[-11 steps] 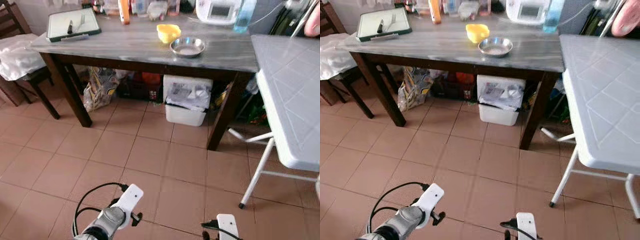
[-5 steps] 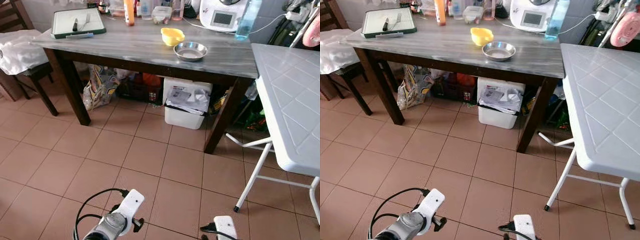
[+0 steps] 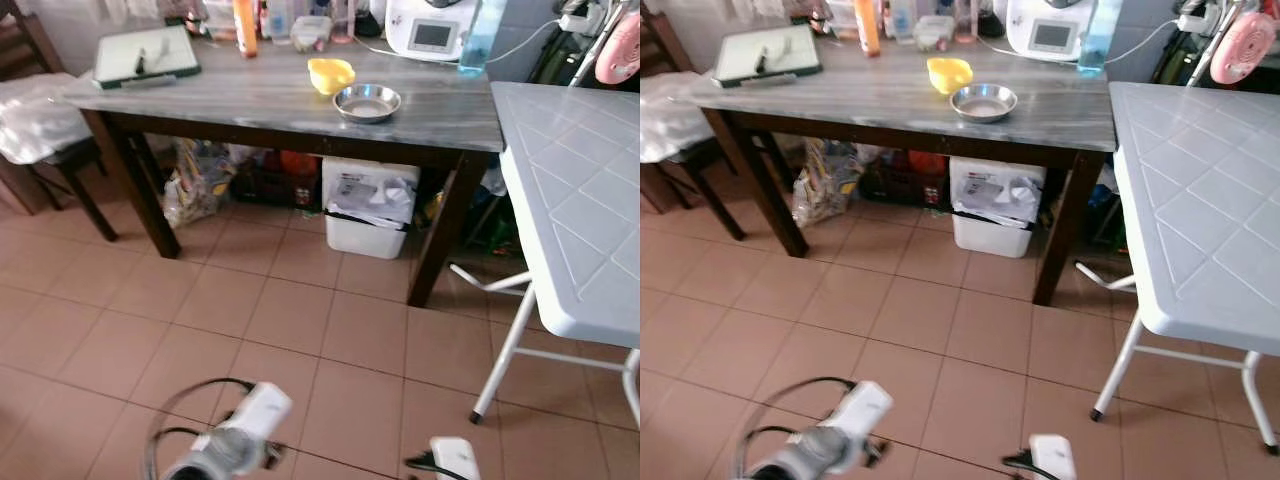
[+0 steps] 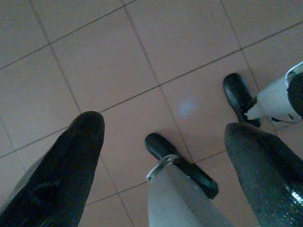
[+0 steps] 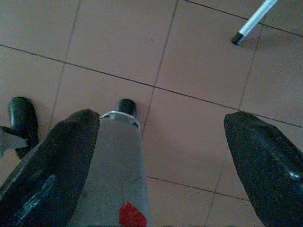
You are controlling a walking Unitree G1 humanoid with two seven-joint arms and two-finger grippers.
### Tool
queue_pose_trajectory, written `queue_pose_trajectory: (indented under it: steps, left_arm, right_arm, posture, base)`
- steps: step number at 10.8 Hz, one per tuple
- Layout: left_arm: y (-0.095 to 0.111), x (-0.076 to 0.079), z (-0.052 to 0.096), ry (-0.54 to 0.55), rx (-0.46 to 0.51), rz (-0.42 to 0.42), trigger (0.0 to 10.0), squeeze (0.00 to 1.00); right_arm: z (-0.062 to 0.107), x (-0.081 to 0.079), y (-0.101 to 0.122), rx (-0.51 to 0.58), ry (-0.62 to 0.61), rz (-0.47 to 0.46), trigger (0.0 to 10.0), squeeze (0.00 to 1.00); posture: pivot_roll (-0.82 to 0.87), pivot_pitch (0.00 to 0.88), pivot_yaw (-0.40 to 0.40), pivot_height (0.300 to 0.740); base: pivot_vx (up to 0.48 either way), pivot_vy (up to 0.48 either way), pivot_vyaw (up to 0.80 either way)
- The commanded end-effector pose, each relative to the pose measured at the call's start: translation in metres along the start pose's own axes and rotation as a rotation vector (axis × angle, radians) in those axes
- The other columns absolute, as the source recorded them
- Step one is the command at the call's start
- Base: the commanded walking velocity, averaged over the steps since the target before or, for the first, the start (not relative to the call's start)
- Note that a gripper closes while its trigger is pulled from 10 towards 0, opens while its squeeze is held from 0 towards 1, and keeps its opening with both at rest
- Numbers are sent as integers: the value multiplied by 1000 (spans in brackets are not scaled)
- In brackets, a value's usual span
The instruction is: Setting the table
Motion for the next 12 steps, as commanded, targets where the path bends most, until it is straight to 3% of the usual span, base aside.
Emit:
queue_pose_trajectory:
  steps: [1,12]
  left_arm:
    - [-5,-7,2,9,-17,-16,10000,0]
    - [-14,-4,2,-13,-39,-96,10000,0]
  right_arm:
    - [0,-5,-3,-12,7,-14,10000,0]
    - [2,-5,-9,-34,0,-39,10000,0]
  posture:
    - [43,79,27,740]
    - [42,60,42,740]
  base:
    - [0,-274,0]
    - [0,-278,0]
Point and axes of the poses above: a point about 5 cm out from each wrist's last joint towards the gripper, its own z axis pointing back from the gripper into the wrist, its own y axis along the axis of the wrist's last joint, x = y × z, the point moved 4 cm from there along -z, pointing out of the wrist towards the gripper, and after that the axes turned 7 degrees about z, right-handed, at the moved point
